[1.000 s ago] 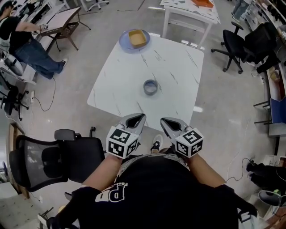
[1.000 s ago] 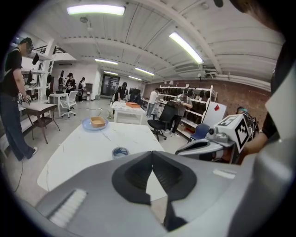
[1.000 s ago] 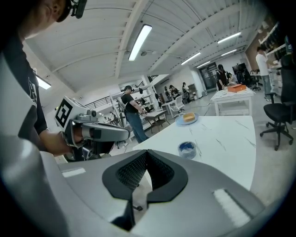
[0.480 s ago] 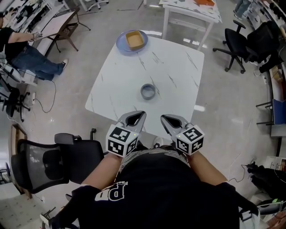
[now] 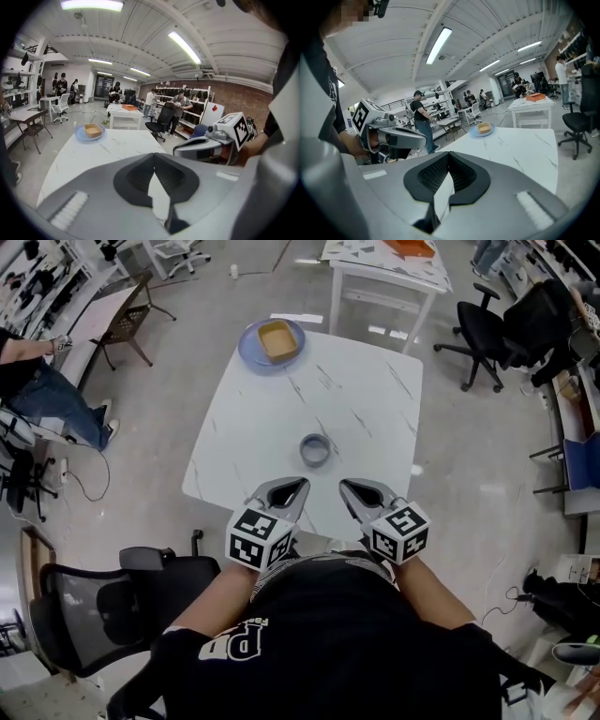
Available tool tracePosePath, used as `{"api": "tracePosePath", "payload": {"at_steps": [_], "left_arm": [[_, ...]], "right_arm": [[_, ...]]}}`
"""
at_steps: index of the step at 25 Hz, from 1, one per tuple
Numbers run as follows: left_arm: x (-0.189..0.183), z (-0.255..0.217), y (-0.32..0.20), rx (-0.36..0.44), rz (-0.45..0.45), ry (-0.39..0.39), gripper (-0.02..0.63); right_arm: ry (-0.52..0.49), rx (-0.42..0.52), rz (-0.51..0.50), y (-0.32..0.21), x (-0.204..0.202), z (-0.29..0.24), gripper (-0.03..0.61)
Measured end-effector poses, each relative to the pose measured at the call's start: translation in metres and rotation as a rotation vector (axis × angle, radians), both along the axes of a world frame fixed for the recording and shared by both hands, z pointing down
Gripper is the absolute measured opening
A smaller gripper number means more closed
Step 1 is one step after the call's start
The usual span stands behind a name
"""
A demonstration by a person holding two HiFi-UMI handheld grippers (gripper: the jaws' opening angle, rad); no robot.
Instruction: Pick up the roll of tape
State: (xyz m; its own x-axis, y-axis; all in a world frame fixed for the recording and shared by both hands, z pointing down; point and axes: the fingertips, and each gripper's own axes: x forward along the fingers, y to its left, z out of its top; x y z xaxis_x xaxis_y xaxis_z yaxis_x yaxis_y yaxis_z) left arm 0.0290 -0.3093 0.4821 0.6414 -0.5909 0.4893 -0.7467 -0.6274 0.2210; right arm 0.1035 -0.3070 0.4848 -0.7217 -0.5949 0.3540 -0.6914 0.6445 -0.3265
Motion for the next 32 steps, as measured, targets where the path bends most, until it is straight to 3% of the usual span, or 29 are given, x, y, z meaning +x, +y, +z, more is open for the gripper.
{"api": "tracePosePath", "payload": {"at_steps": [13,22,32], "left_arm": [[-0.053,0.001,-0.046,0.003,0.095,-0.002,0.058],[-0.056,0.005,-0.057,-0.013,0.168,0.004,0.058],[-0.058,0.002,-0.055,-0.013,0.170,0.012,0.058]], "right_arm": [[0.024,-0.014,0.132,-0.036,-0.041,0.006,0.000],[0.061,-0.030,0.183,-0.043,-0.048,0.010,0.000],[0.086,-0.017,0.174,-0.042,-0.052,0.010,0.002]]}}
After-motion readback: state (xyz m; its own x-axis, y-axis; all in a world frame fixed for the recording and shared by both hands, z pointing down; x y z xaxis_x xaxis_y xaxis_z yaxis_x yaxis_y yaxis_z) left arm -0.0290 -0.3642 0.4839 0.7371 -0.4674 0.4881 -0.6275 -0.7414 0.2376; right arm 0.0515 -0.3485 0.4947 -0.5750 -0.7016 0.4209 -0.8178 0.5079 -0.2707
